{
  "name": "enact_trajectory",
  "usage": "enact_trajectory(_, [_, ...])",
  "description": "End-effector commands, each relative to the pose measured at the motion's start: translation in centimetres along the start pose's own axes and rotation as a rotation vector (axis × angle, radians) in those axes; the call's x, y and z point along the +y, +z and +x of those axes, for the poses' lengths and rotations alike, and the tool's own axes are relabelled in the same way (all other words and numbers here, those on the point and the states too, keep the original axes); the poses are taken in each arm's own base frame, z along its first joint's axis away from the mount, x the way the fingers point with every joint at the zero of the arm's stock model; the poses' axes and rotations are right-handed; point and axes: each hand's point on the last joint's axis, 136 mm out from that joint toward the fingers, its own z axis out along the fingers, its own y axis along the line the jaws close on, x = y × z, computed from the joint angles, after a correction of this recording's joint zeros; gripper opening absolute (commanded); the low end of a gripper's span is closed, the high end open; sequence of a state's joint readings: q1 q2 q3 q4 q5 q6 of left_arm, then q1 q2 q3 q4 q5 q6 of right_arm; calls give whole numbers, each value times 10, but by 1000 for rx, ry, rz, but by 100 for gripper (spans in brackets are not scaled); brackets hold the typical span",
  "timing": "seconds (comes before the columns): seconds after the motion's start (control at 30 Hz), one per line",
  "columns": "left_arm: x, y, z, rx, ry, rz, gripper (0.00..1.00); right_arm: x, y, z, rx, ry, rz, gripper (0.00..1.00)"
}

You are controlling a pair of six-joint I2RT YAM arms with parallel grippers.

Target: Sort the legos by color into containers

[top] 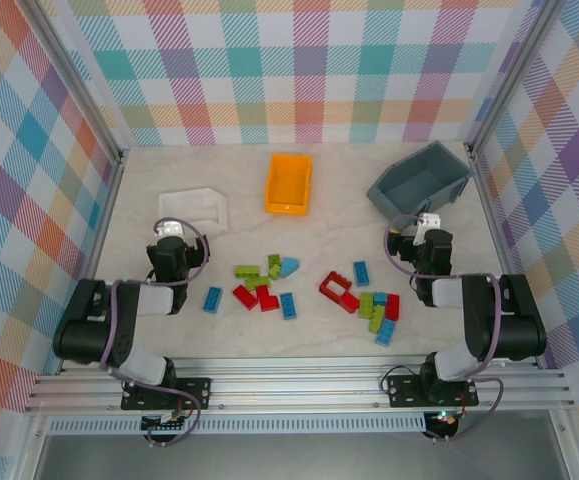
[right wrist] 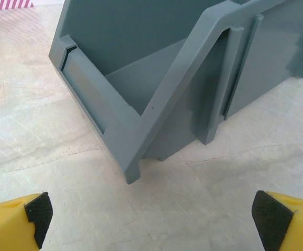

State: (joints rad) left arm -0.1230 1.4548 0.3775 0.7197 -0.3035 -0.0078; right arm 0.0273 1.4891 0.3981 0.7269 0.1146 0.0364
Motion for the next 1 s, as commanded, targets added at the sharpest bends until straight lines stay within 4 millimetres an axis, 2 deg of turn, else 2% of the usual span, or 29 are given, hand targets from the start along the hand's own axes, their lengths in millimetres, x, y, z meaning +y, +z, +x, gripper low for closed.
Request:
enact_trajectory(0.0, [-5,-41,-61,-126,-15,-7,100,-3,-28,-56,-82,16,41,100])
enact_trajectory(0.07, [-7,-73,-91,-189,-52,3,100,-1,-61,-95,-156,52,45,100])
enact_trajectory(0.13, [-7,-110,-121,-238,-97,-7,100,4,-105,-138,-239,82,38,100])
enact_trajectory(0.23, [7,-149,-148,-189,-256,-52,100,12,-168,-192,-313,200,-17,100])
enact_trajectory(0.27, [15,-157,-149,-139,-338,-86,100,12,-178,-199,-296,275,-25,100])
enact_trajectory(0.3, [28,-165,-140,-54,-471,-160,100,14,-189,-197,-211,403,-38,100])
enact_trajectory(0.33, [36,-176,-127,49,-557,-225,100,14,-196,-186,-117,529,-25,100])
enact_trajectory(0.37, [38,-180,-121,102,-613,-253,100,21,-198,-181,-60,584,-53,100])
enact_trajectory(0.43, [15,-163,-109,243,-677,-139,100,54,-203,-182,48,544,-223,100])
enact_trajectory(0.47, [11,-157,-97,340,-749,-131,100,63,-205,-179,111,551,-260,100])
enact_trajectory(0.5, [8,-152,-89,406,-789,-137,100,69,-205,-176,151,555,-277,99])
enact_trajectory(0.63, [2,-132,-82,521,-799,-192,97,86,-207,-162,253,533,-349,89])
enact_trajectory(0.83, [-10,-81,-73,615,-871,-217,88,114,-212,-163,264,492,-513,91])
enact_trajectory(0.97, [-11,-49,-65,656,-888,-264,86,126,-216,-164,277,478,-567,92])
